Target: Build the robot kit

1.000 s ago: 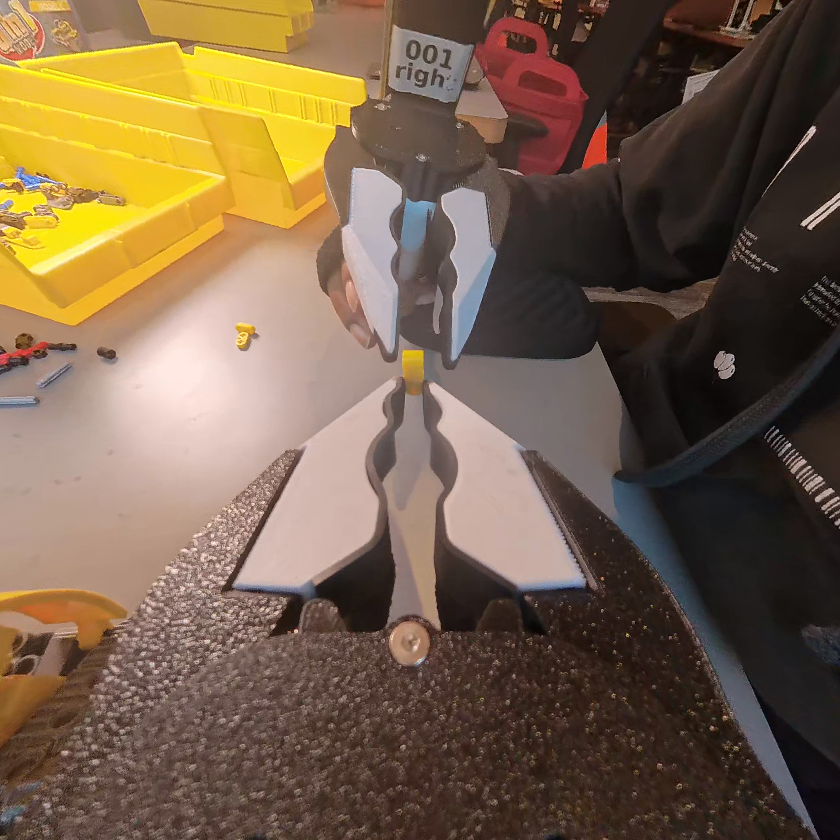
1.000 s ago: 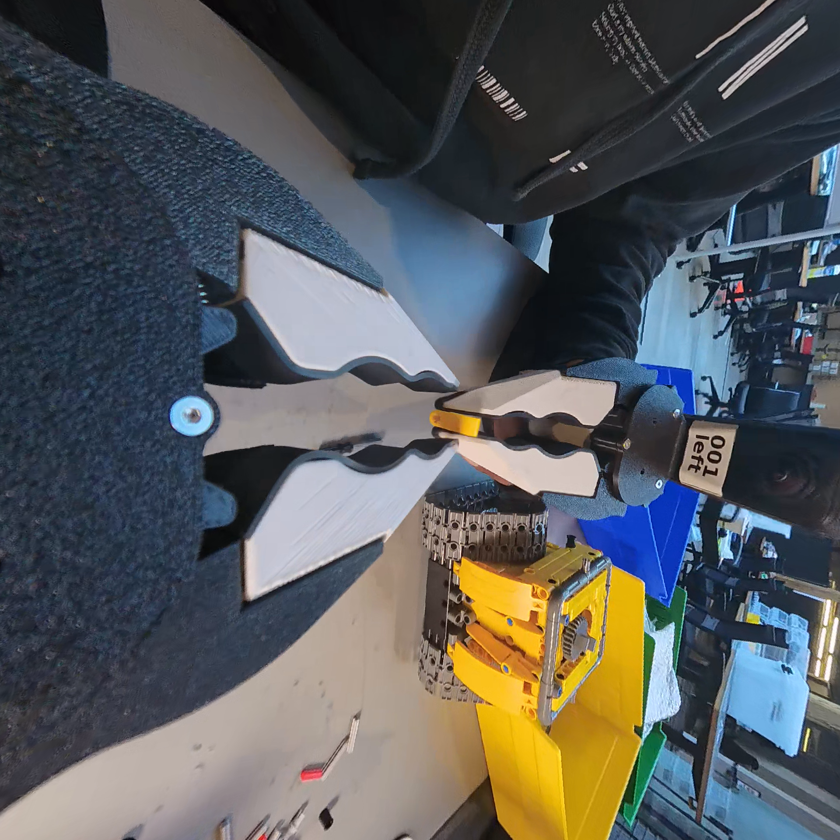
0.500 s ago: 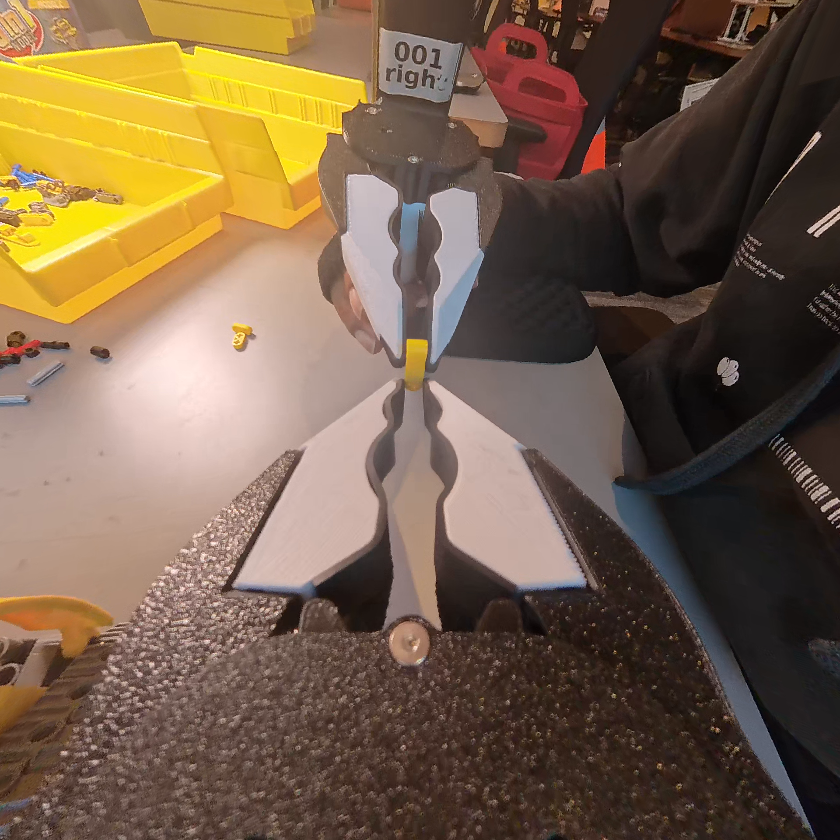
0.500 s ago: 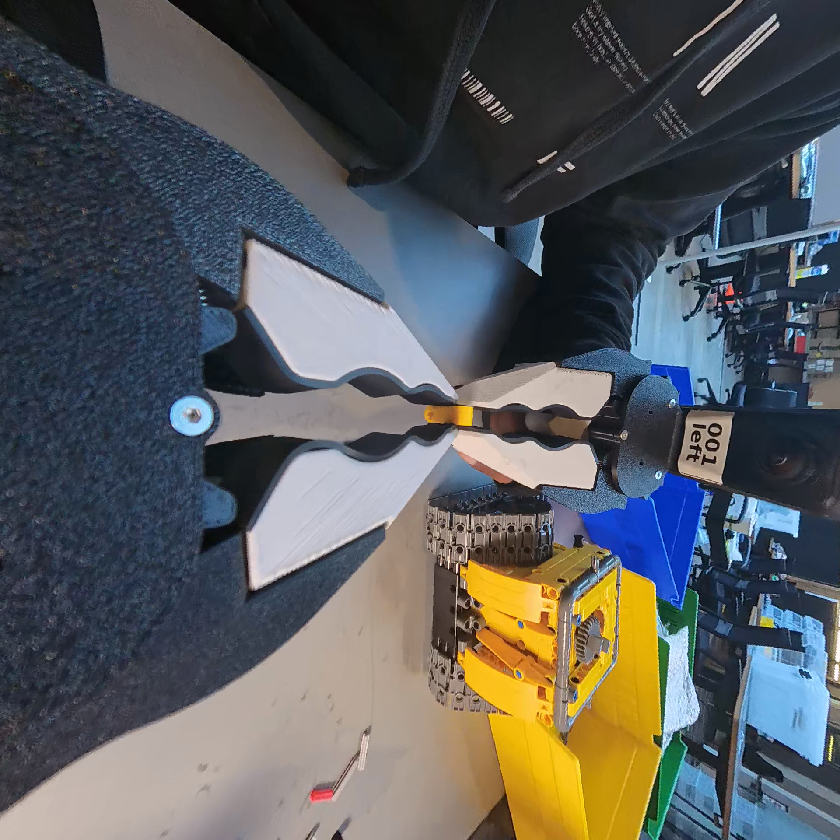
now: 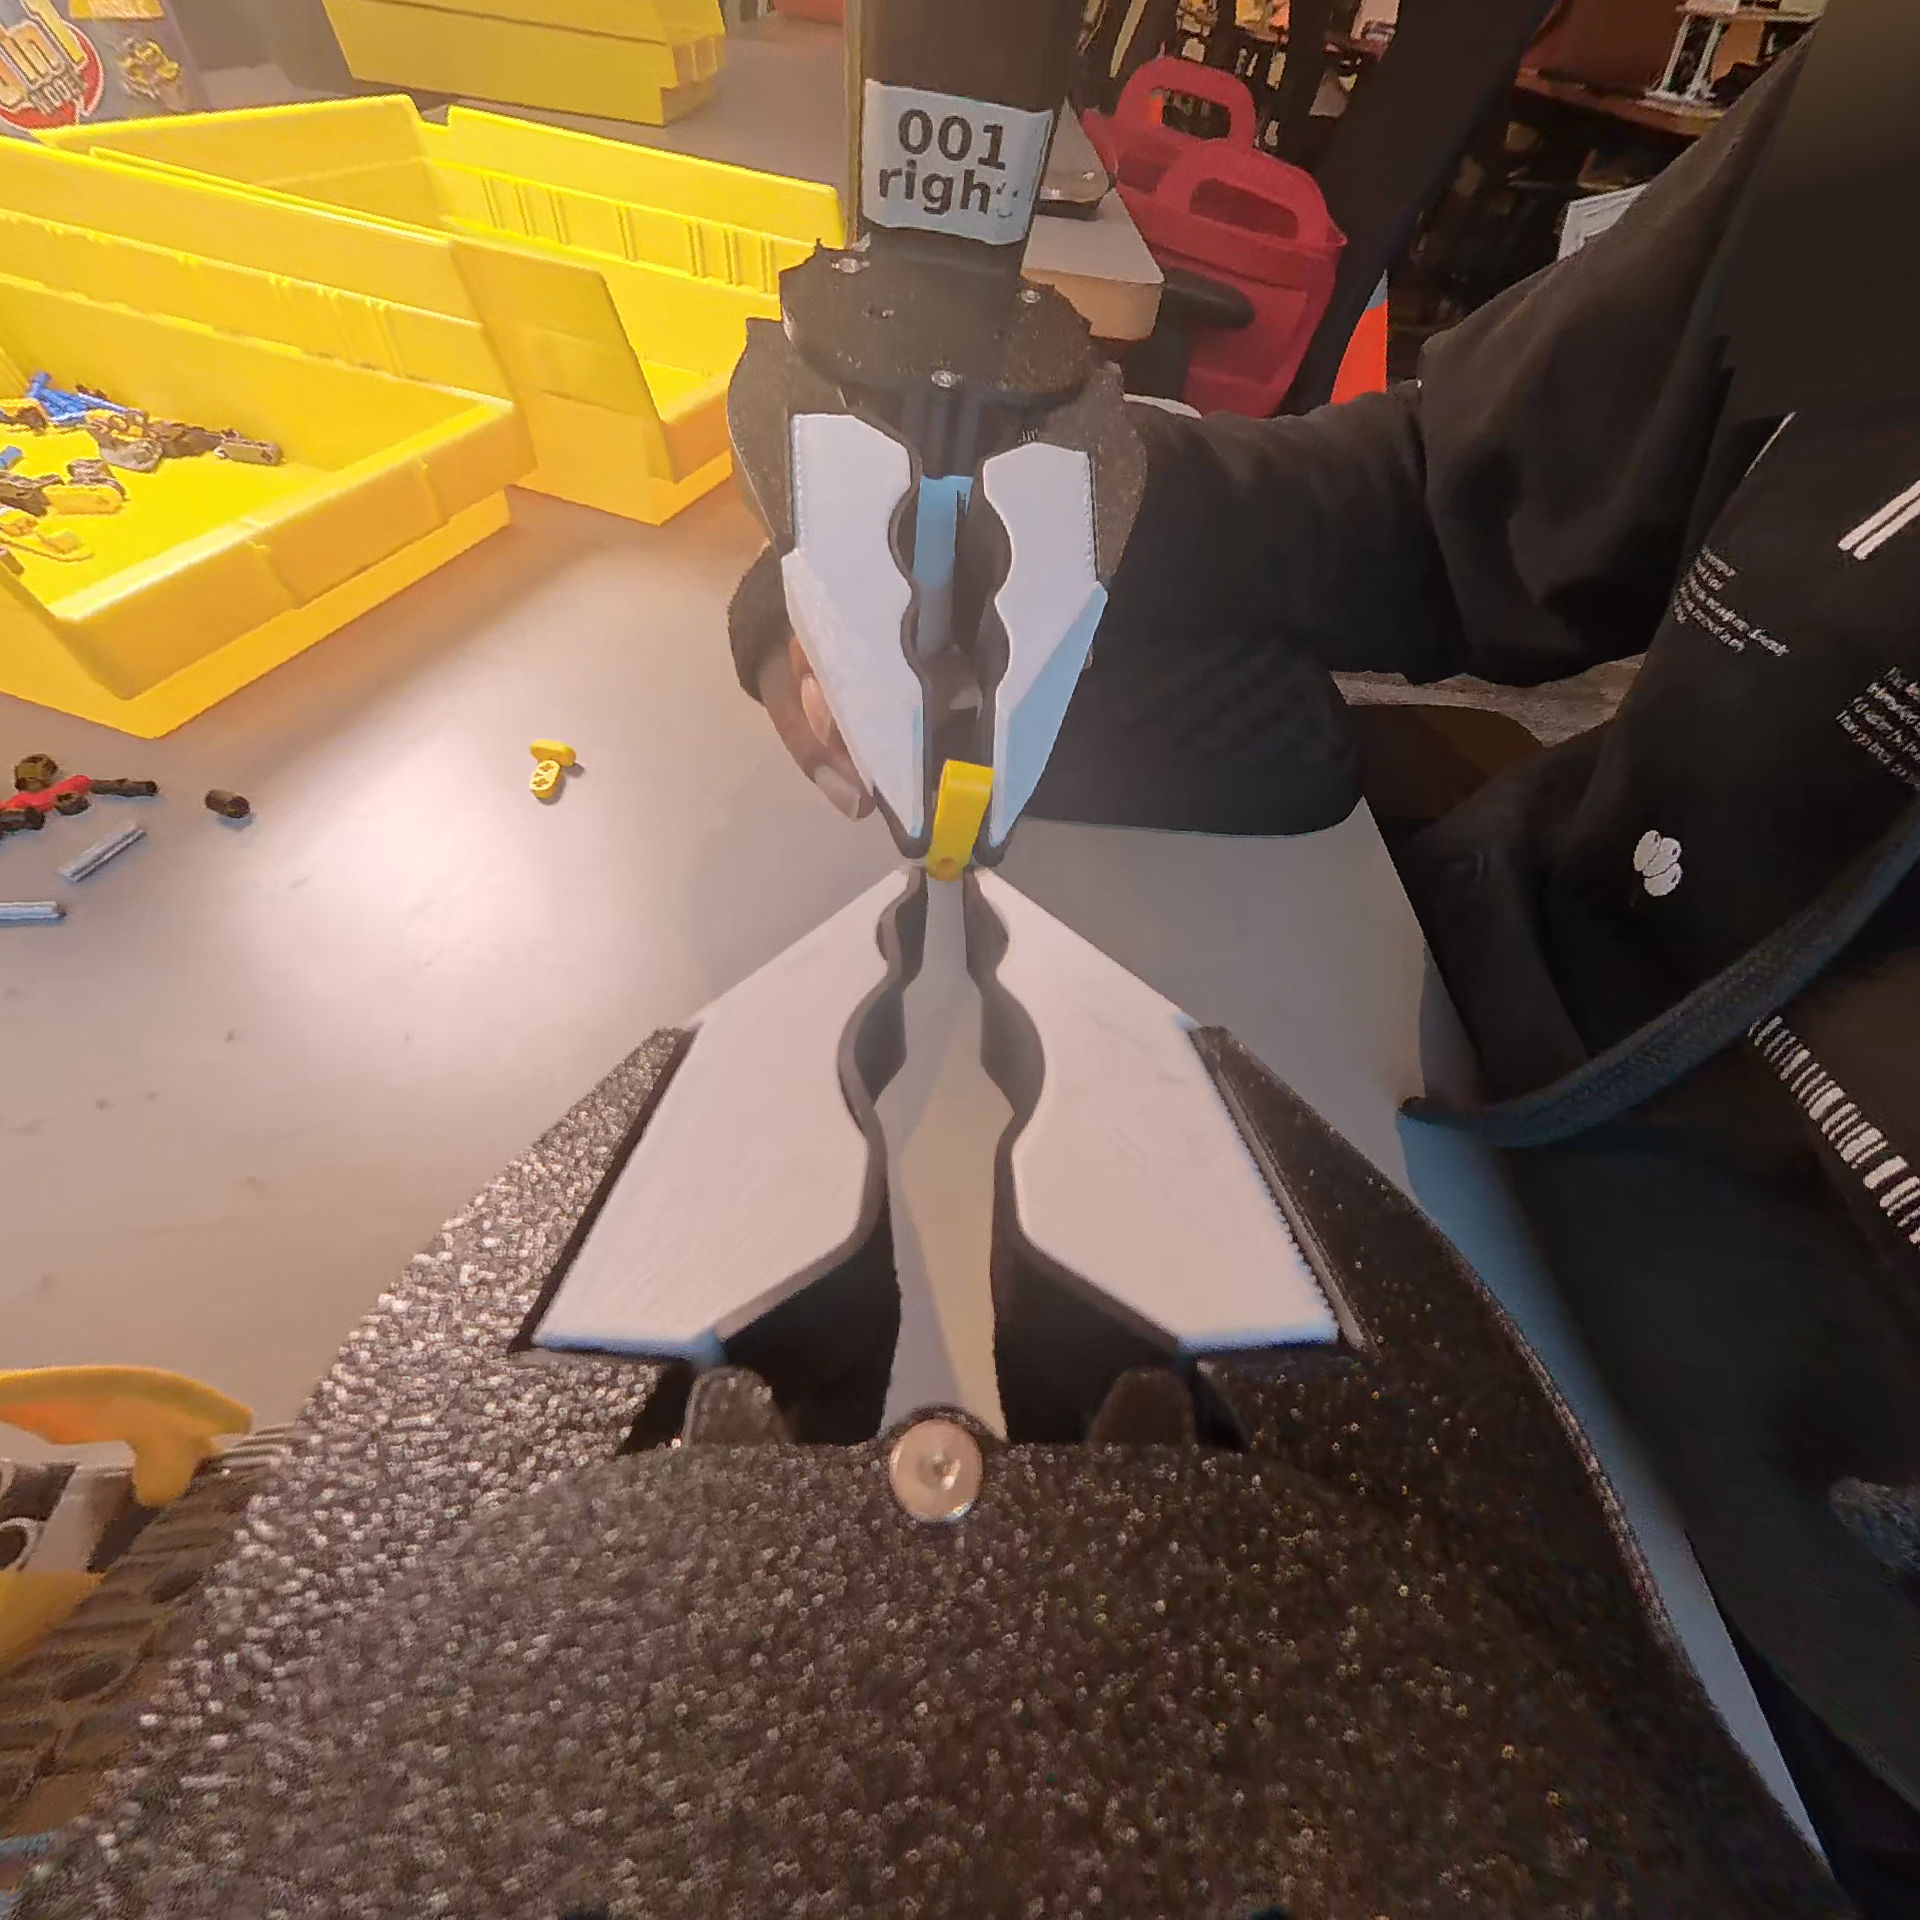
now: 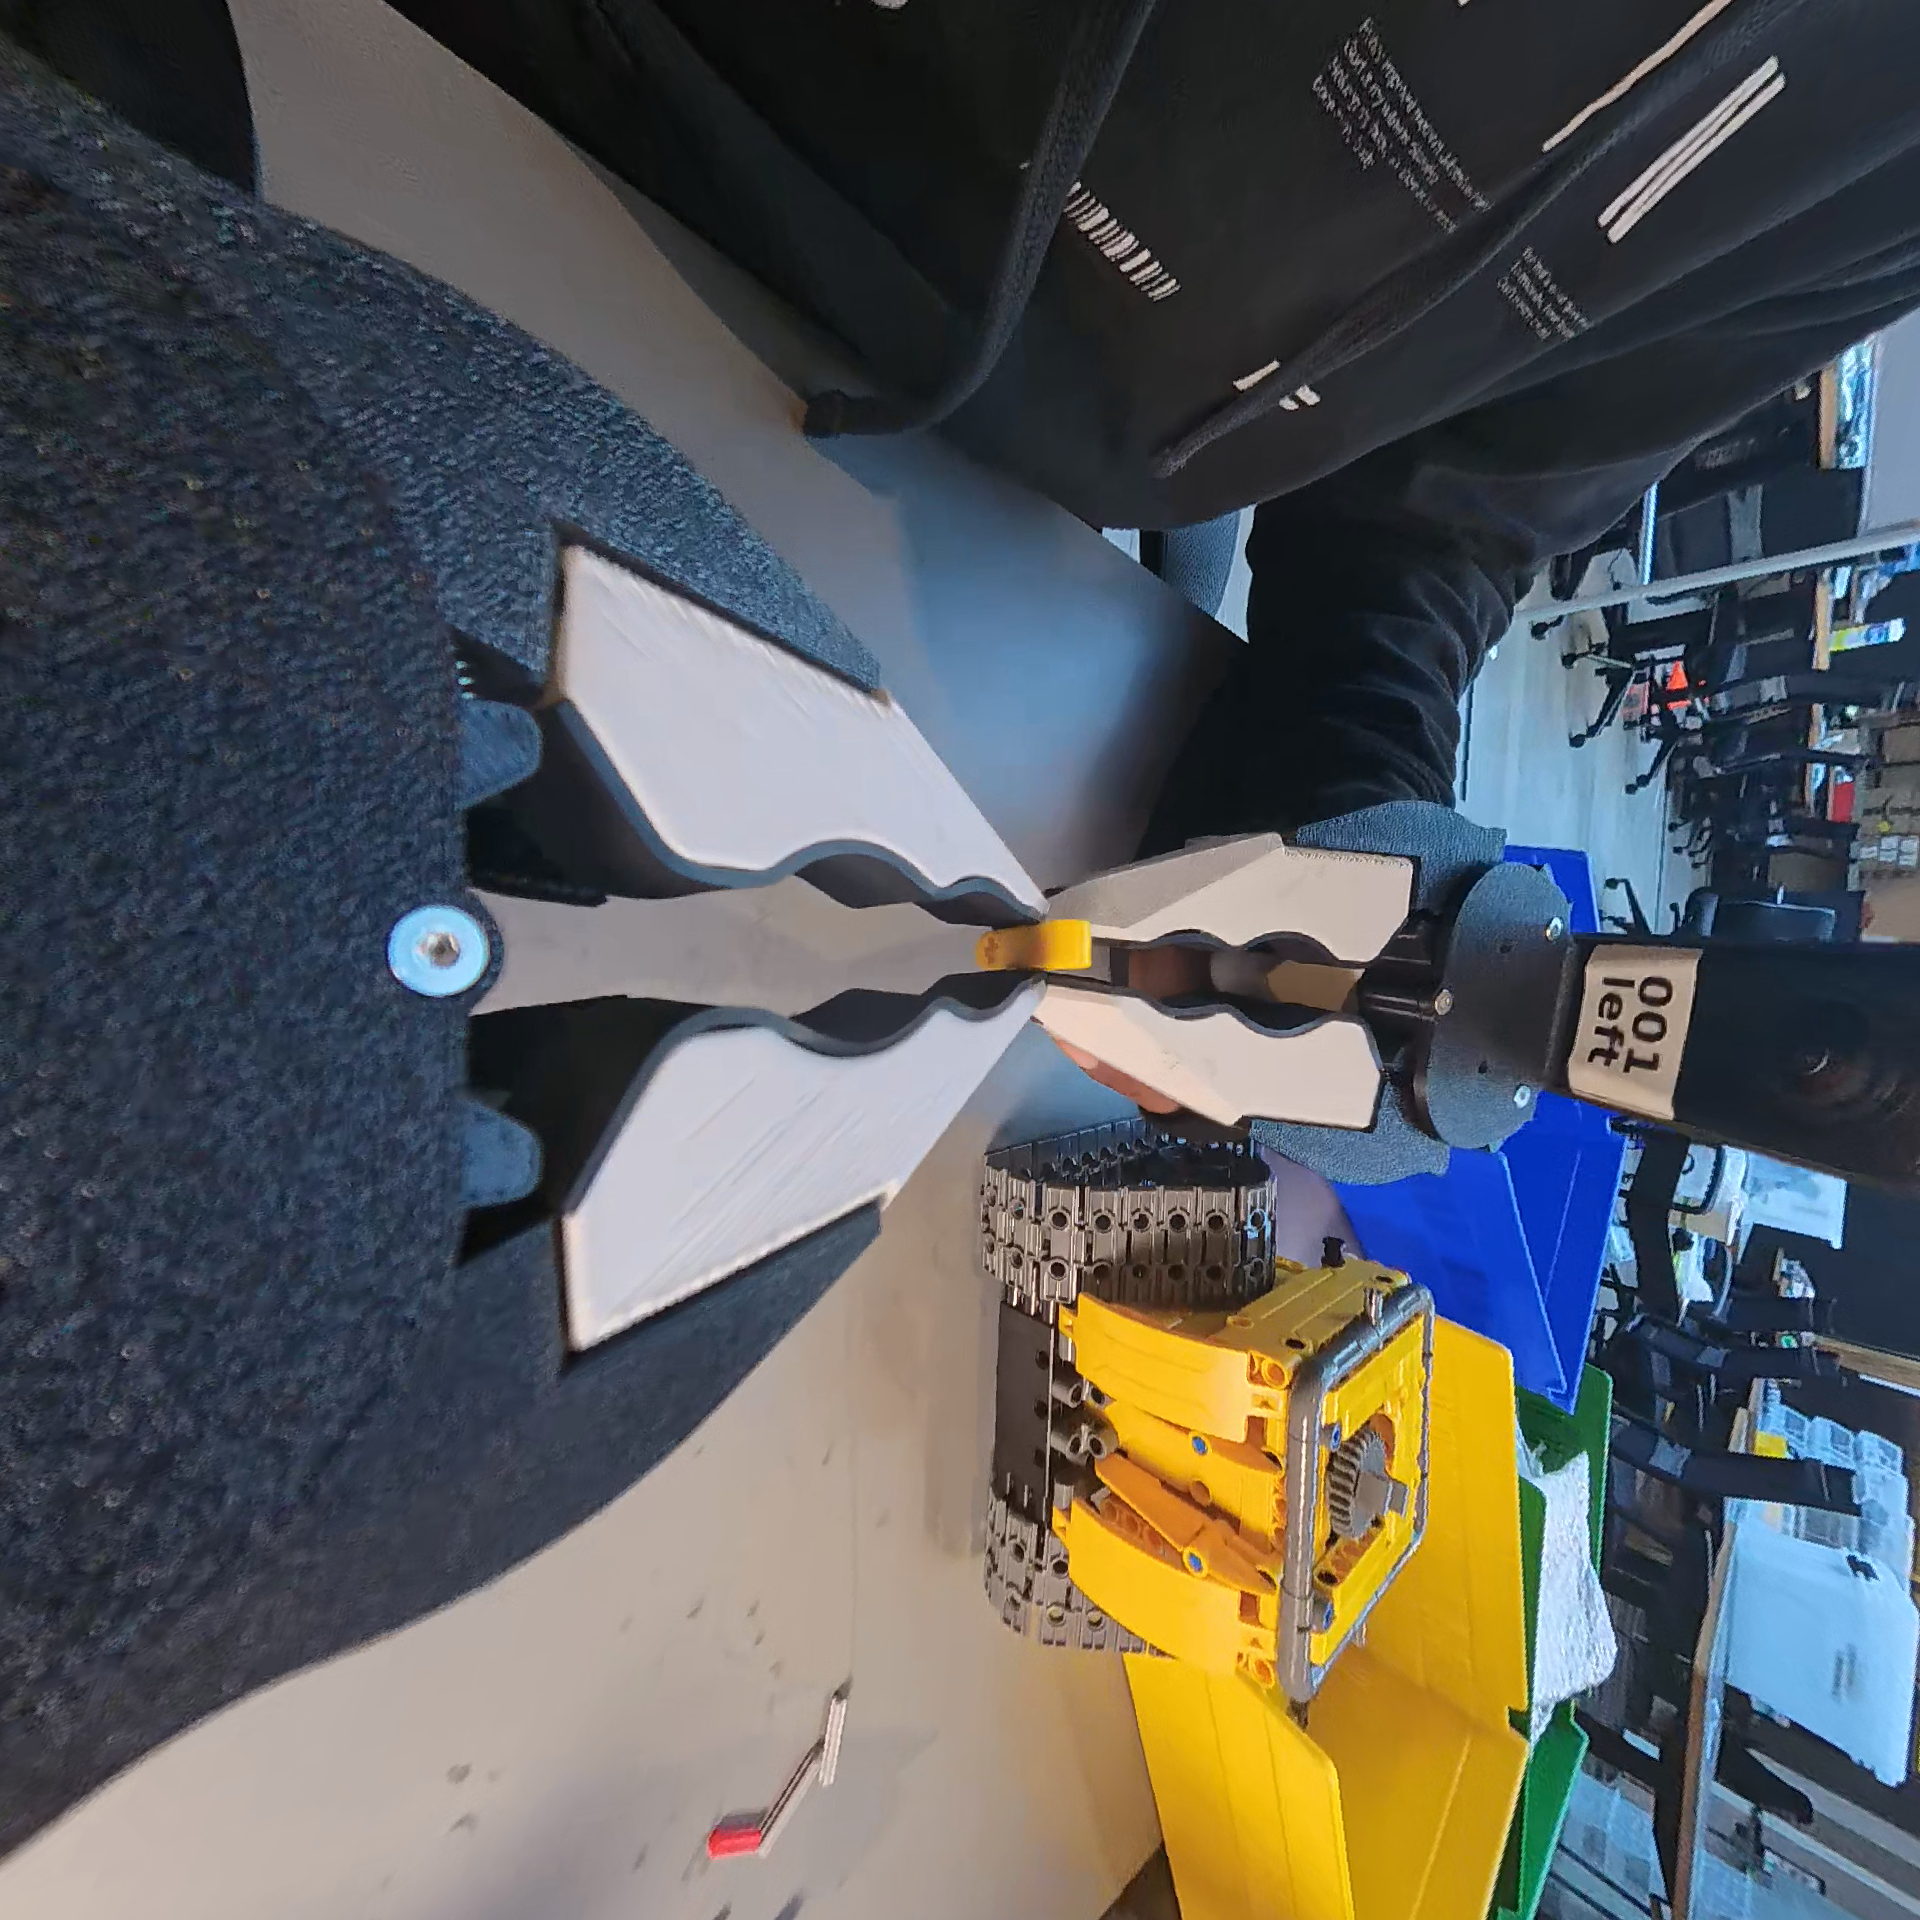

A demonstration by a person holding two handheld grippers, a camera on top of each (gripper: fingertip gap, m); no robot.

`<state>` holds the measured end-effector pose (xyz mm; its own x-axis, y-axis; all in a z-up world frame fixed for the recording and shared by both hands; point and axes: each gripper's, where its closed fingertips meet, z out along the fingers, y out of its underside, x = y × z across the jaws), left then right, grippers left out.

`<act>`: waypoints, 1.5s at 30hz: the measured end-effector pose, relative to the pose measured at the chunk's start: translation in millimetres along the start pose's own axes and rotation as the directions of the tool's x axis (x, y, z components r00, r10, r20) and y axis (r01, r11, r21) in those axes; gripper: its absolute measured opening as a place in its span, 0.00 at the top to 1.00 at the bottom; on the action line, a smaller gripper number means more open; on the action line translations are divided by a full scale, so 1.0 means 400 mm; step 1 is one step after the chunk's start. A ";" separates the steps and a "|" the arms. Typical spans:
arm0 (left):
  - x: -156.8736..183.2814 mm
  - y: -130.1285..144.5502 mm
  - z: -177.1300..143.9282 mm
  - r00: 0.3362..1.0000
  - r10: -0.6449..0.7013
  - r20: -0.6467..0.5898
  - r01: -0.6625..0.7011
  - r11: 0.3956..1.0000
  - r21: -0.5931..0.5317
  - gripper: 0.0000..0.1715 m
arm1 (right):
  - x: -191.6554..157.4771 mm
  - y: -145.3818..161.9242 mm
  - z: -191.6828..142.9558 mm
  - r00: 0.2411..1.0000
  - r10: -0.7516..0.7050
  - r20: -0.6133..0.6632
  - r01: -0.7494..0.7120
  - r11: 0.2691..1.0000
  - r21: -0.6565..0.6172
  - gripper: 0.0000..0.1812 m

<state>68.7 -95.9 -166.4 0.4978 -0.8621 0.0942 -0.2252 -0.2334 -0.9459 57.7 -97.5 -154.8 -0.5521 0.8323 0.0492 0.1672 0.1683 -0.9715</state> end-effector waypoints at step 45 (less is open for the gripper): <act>-0.031 0.046 -0.016 0.993 -0.121 0.013 0.122 0.982 -0.145 0.97 | 0.031 0.033 -0.058 0.993 0.096 0.076 -0.096 0.995 -0.007 0.96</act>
<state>53.1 -92.2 -183.2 0.5326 -0.8215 0.2039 -0.2823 -0.3995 -0.8722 71.9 -72.9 -161.6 -0.5938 0.8022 -0.0620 0.2251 0.0917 -0.9700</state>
